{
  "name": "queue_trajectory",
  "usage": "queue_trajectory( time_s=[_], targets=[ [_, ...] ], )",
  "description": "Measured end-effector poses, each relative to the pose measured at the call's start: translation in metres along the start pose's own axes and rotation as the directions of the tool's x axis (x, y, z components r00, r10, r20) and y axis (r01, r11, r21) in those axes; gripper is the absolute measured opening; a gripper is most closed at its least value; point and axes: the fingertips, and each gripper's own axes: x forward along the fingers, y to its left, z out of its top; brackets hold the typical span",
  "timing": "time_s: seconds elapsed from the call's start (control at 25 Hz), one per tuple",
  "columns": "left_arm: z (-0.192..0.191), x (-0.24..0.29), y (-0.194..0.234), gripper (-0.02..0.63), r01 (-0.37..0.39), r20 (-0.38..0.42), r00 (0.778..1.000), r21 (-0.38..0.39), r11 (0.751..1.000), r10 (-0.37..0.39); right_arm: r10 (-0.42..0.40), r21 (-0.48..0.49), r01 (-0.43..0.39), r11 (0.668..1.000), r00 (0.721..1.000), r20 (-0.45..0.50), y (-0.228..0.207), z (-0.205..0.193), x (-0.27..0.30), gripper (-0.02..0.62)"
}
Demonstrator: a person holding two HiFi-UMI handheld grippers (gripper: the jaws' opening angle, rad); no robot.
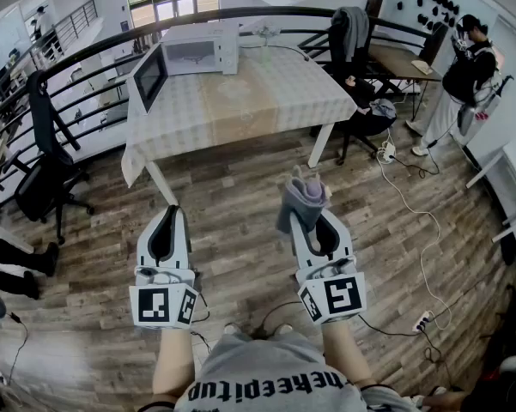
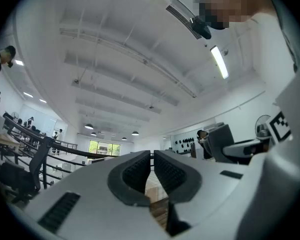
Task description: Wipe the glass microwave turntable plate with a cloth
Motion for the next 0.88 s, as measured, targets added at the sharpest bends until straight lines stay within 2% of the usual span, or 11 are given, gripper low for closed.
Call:
queue_trajectory(
  time_s=[0.56,0.88],
  targets=[
    [-0.002,-0.01,0.026,0.023,0.021,0.001,1.0,-0.002,1.0,-0.021,-0.027,-0.001,0.027,1.0,1.0,-0.001,0.027,-0.002,0.008,0.115],
    [-0.005,-0.02,0.063,0.023,0.05,0.015,0.999,0.006,0.999,-0.051,-0.065,0.005,0.065,0.998,0.998,0.002,0.051,-0.005,0.018,0.118]
  ],
)
